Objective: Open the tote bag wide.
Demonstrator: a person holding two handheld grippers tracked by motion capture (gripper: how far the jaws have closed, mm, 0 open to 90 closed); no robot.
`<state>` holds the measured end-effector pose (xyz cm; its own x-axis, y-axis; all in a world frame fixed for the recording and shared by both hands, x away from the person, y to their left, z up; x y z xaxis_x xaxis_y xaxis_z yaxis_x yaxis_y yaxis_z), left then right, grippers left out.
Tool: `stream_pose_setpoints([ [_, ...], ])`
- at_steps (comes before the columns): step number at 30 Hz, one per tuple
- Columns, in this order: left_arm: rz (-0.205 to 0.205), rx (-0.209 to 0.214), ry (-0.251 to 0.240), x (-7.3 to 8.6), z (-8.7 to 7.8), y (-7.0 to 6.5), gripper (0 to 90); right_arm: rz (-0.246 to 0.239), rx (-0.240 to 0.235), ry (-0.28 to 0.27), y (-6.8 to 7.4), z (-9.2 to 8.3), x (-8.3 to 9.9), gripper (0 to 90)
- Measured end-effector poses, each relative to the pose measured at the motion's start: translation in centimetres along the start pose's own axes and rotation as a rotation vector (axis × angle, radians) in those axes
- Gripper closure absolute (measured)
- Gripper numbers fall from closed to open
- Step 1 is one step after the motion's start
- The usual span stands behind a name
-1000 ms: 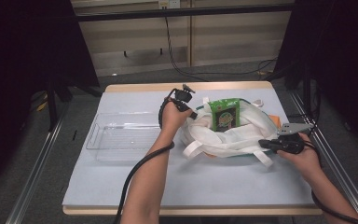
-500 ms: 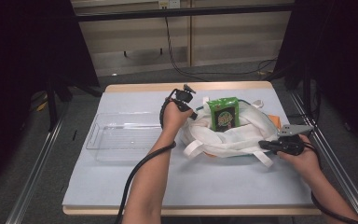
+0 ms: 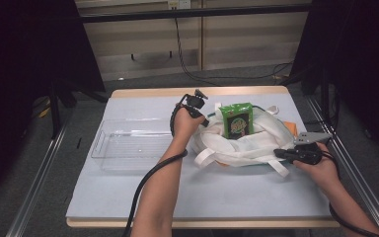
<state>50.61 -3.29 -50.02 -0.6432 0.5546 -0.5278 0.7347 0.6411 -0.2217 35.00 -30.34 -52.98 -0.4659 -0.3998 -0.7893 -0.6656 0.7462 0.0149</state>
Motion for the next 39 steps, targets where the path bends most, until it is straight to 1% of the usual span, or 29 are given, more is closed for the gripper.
stream_pose_setpoints([
  [4, -0.007, -0.007, 0.004, 0.1, 0.1, 0.0, 85.3, 0.004, 0.000, -0.002, 0.0, 0.0, 0.0, 90.0],
  [5, -0.003, -0.006, 0.001, 0.1, 0.1, 0.0, 85.2, 0.002, -0.002, 0.001, 0.0, 0.0, 0.0, 90.0],
  [6, -0.013, -0.004, -0.002, 0.1, 0.2, 0.0, 85.2, 0.000, 0.000, 0.002, 0.0, 0.0, 0.0, 90.0],
  [8, -0.001, -0.006, 0.005, 0.2, 0.3, 0.2, 85.2, -0.003, -0.004, 0.005, 0.1, 0.0, 0.0, 90.0],
  [10, -0.007, -0.004, 0.005, 0.3, 0.4, 0.2, 85.2, -0.002, -0.005, 0.006, 0.1, 0.0, 0.0, 90.0],
  [12, -0.020, -0.003, -0.007, 0.3, 0.6, 0.1, 85.2, 0.002, -0.004, 0.006, 0.1, 0.0, 0.1, 90.0],
  [13, -0.005, -0.005, 0.011, 0.4, 0.5, 0.3, 85.1, 0.003, -0.007, 0.003, 0.1, 0.1, 0.1, 90.0],
  [15, -0.016, -0.003, 0.009, 0.4, 0.6, 0.3, 85.1, 0.009, -0.007, 0.005, 0.1, 0.1, 0.1, 90.0],
  [19, -0.018, -0.002, 0.009, 0.5, 0.6, 0.3, 85.1, 0.008, -0.005, 0.009, 0.1, 0.2, 0.2, 90.0],
  [22, -0.028, -0.001, 0.007, 0.6, 0.8, 0.3, 85.0, 0.009, -0.006, 0.010, 0.0, 0.2, 0.2, 90.0],
  [23, -0.022, 0.003, 0.009, 0.6, 0.9, 0.3, 85.0, 0.007, -0.003, 0.009, 0.0, 0.3, 0.2, 90.0],
  [25, -0.031, -0.006, -0.003, 0.7, 1.0, 0.3, 84.9, 0.009, -0.006, 0.010, 0.0, 0.3, 0.2, 90.0],
  [26, -0.055, -0.003, -0.017, 0.6, 1.1, 0.1, 84.9, 0.010, -0.006, 0.011, 0.0, 0.3, 0.3, 90.0],
  [27, -0.028, -0.003, 0.006, 0.8, 1.0, 0.3, 84.9, 0.009, -0.004, 0.012, 0.0, 0.4, 0.3, 90.0],
  [29, -0.026, -0.006, 0.008, 0.8, 1.0, 0.4, 84.9, 0.005, -0.007, 0.014, 0.0, 0.4, 0.2, 90.0],
  [30, -0.041, -0.005, -0.010, 0.7, 1.2, 0.3, 84.9, 0.006, -0.002, 0.016, 0.0, 0.4, 0.3, 90.0],
  [33, -0.039, -0.003, 0.000, 0.9, 1.1, 0.3, 85.0, 0.009, -0.005, 0.014, 0.0, 0.4, 0.3, 90.0],
  [34, -0.026, -0.001, 0.004, 0.9, 1.2, 0.4, 84.9, 0.011, -0.005, 0.013, 0.0, 0.4, 0.3, 90.0],
  [35, -0.031, -0.008, -0.002, 1.0, 1.3, 0.4, 85.0, 0.013, -0.007, 0.014, 0.1, 0.4, 0.3, 90.0],
  [37, -0.054, 0.000, -0.018, 1.0, 1.4, 0.3, 84.9, 0.008, -0.004, 0.014, 0.0, 0.4, 0.4, 90.0],
  [38, -0.040, -0.006, -0.008, 1.2, 1.4, 0.4, 84.9, 0.010, -0.001, 0.013, 0.0, 0.4, 0.4, 90.0],
  [39, -0.059, -0.003, -0.026, 1.1, 1.4, 0.3, 85.0, 0.012, -0.001, 0.013, 0.0, 0.4, 0.4, 90.0],
])
Point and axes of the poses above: each handheld gripper's, and its own axes: z roughly forward along the jaws, x roughly out of its underside, y roughly to its left, the point moved 8 cm from there along z, roughly forward along the jaws, and after that the axes turned 1 degree about -y, right-handed, at the moved point
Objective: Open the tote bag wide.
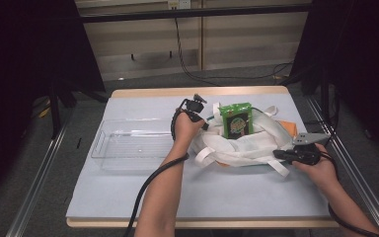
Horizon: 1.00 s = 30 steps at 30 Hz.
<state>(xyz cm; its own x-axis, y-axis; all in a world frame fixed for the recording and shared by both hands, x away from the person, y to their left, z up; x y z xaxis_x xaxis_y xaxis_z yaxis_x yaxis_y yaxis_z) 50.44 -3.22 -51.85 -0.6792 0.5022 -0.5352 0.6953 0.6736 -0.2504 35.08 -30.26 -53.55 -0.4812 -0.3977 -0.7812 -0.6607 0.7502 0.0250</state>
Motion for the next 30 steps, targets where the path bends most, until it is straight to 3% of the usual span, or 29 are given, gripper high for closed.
stream_pose_setpoints([
  [3, 0.024, -0.001, 0.003, 0.1, -0.3, 0.1, 84.6, 0.003, -0.002, 0.002, 0.0, 0.0, 0.0, 90.0],
  [11, 0.011, 0.038, -0.068, -0.6, -1.5, -0.5, 75.5, 0.010, -0.011, 0.004, -0.1, -0.3, -0.5, 88.4],
  [12, 0.033, 0.037, -0.064, -0.7, -1.7, -0.5, 74.3, 0.008, -0.008, 0.007, -0.1, -0.3, -0.6, 87.9],
  [14, 0.025, 0.041, -0.086, -0.9, -2.1, -0.8, 71.0, 0.006, -0.001, 0.006, -0.1, -0.4, -0.9, 86.3],
  [17, 0.041, 0.043, -0.100, -1.0, -2.7, -1.0, 67.1, 0.002, 0.006, 0.001, -0.2, -0.6, -1.4, 83.9],
  [18, 0.064, 0.052, -0.102, -1.1, -2.9, -1.0, 64.1, -0.001, 0.011, 0.001, -0.2, -0.7, -1.6, 83.4],
  [23, 0.070, 0.061, -0.132, -1.3, -3.6, -1.6, 59.3, -0.001, 0.018, -0.015, -0.5, -1.1, -2.5, 80.0],
  [25, 0.095, 0.064, -0.128, -1.4, -4.1, -1.8, 58.2, 0.001, 0.020, -0.019, -0.7, -1.2, -3.0, 79.5],
  [30, 0.077, 0.068, -0.157, -1.5, -4.6, -2.0, 55.7, -0.007, 0.031, -0.018, -1.1, -1.6, -3.8, 79.4],
])
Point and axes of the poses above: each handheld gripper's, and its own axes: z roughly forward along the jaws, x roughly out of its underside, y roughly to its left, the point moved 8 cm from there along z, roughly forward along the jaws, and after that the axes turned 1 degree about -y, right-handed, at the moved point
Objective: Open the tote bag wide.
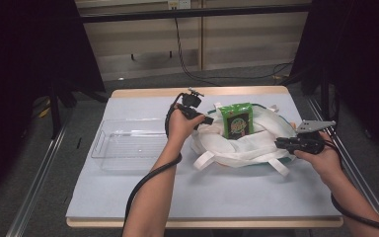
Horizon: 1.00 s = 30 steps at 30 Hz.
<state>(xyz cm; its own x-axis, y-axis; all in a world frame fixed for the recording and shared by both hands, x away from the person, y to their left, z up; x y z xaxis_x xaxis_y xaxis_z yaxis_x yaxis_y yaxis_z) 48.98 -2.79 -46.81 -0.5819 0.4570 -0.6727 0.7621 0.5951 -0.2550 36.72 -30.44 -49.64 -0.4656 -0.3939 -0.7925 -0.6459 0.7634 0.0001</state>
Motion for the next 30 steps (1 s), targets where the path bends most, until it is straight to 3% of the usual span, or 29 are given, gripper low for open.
stream_pose_setpoints([
  [2, -0.013, 0.008, -0.009, 0.0, -0.2, 0.0, 53.2, -0.001, 0.002, 0.001, -0.1, -0.1, -0.2, 79.4],
  [13, 0.031, 0.022, -0.012, -0.7, -1.5, -0.8, 45.8, 0.018, -0.015, -0.006, 0.5, 0.2, 0.1, 78.9],
  [15, 0.016, 0.035, -0.034, -1.0, -1.6, -1.1, 44.1, 0.022, -0.016, -0.006, 0.5, 0.1, 0.1, 78.5],
  [20, 0.017, 0.063, -0.028, -1.2, -1.9, -1.6, 40.5, 0.028, -0.015, -0.016, 0.4, -0.1, 0.0, 78.0],
  [30, 0.062, 0.082, -0.026, -2.2, -2.4, -3.0, 38.7, 0.032, -0.015, -0.020, 0.6, -0.4, 0.1, 77.0],
])
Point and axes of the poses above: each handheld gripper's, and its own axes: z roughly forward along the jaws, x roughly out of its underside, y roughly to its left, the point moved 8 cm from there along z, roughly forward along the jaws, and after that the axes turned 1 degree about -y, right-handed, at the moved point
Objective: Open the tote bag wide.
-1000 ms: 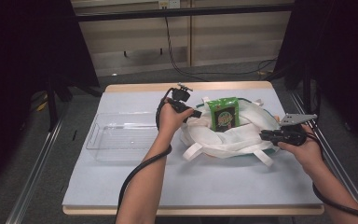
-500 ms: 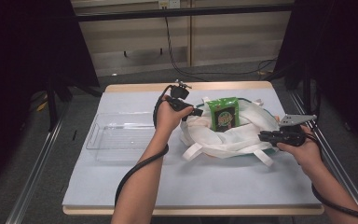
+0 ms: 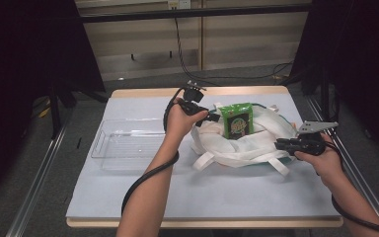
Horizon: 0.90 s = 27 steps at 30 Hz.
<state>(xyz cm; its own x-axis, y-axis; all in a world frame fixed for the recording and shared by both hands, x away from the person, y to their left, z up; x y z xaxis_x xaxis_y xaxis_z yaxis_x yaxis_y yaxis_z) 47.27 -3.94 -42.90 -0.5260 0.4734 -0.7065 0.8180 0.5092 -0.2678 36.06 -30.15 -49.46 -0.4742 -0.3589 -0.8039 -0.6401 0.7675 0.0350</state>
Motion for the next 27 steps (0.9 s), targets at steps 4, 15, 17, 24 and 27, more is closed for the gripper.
stream_pose_setpoints([
  [4, 0.002, 0.020, 0.002, -0.2, 0.6, -0.7, 38.2, 0.002, -0.008, -0.001, 0.3, 0.0, 0.0, 74.3],
  [15, 0.007, 0.032, 0.014, -0.3, 2.1, -0.9, 36.5, 0.056, 0.009, -0.013, 0.9, -0.3, -0.1, 60.6],
  [17, 0.003, 0.041, 0.003, -0.5, 2.3, -1.1, 36.2, 0.063, 0.011, -0.022, 1.1, -0.4, -0.2, 57.4],
  [24, 0.009, 0.044, 0.018, -0.4, 3.0, -1.2, 36.1, 0.087, 0.031, -0.020, 1.4, -0.7, -0.5, 46.9],
  [27, 0.018, 0.045, 0.028, -0.2, 3.3, -1.2, 36.1, 0.091, 0.028, -0.020, 1.7, -0.8, -0.7, 42.6],
])
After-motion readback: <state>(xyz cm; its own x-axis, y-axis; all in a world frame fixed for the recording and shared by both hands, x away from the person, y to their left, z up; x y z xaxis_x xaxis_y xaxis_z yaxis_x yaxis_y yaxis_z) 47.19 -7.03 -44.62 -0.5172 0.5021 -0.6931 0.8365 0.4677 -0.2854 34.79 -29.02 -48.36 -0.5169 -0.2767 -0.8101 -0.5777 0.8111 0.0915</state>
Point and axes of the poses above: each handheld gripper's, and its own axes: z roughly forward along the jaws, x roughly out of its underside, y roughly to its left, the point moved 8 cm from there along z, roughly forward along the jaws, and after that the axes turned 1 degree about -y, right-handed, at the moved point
